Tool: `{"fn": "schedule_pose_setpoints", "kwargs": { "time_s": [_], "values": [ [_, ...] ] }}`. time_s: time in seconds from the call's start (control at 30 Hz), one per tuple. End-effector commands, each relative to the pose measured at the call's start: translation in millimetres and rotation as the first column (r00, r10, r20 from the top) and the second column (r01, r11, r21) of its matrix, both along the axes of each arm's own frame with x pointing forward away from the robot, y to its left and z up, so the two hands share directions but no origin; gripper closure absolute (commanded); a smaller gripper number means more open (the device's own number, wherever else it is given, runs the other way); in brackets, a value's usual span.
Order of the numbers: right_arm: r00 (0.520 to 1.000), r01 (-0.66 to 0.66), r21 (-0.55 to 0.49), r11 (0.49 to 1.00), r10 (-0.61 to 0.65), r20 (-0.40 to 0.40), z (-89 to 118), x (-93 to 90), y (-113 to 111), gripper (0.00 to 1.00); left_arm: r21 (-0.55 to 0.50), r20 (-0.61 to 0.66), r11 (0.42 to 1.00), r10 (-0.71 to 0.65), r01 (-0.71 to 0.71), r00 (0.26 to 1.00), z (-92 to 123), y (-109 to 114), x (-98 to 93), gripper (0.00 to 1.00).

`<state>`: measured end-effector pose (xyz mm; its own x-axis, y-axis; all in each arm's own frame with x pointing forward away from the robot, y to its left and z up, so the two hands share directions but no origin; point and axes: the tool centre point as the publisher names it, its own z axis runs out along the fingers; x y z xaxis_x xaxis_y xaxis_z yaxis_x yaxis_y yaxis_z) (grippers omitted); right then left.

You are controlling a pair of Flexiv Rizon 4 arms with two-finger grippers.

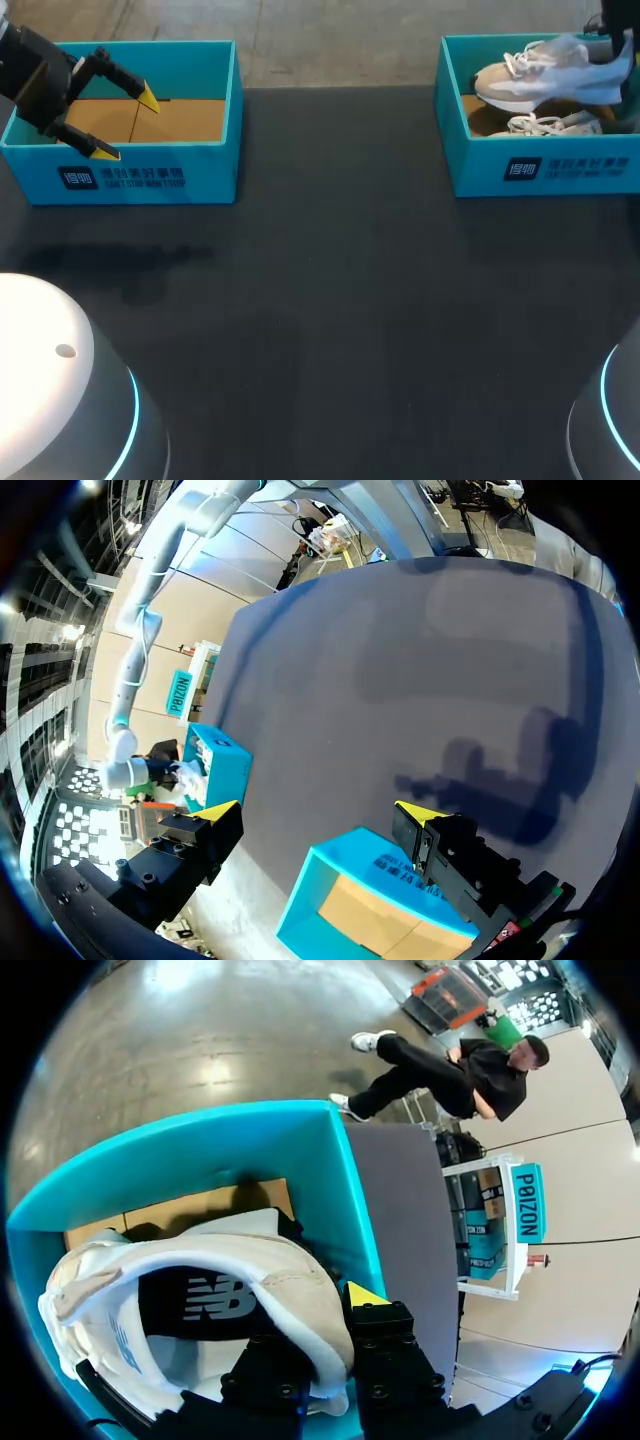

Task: Take the shoe out of the shoebox, open the shoe tongue, remove and reinsert the insole, then place the shoe into the shoebox

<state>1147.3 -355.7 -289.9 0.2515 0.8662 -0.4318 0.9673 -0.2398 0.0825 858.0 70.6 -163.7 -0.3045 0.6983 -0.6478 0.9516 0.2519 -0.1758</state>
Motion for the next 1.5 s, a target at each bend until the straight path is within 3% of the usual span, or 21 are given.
{"fn": "schedule_pose_setpoints", "kwargs": {
  "time_s": [0.03, 0.8, 1.5],
  "values": [
    [1.000, 0.006, 0.001, 1.000, -0.006, -0.014, -7, 8.5, -1, 1.00, 0.003, -0.001, 1.000, -0.001, 0.001, 1.000, 0, 0, 1.0, 0.00],
    [0.999, 0.028, -0.010, 1.000, -0.028, -0.023, -35, 16.0, -2, 1.00, 0.003, -0.001, 1.000, -0.001, 0.001, 1.000, 0, 0, 1.0, 0.00],
    [0.999, 0.033, -0.009, 0.999, -0.033, -0.014, -48, 16.1, -1, 1.00, 0.003, -0.001, 1.000, -0.001, 0.001, 1.000, 0, 0, 1.0, 0.00]
  ]
}}
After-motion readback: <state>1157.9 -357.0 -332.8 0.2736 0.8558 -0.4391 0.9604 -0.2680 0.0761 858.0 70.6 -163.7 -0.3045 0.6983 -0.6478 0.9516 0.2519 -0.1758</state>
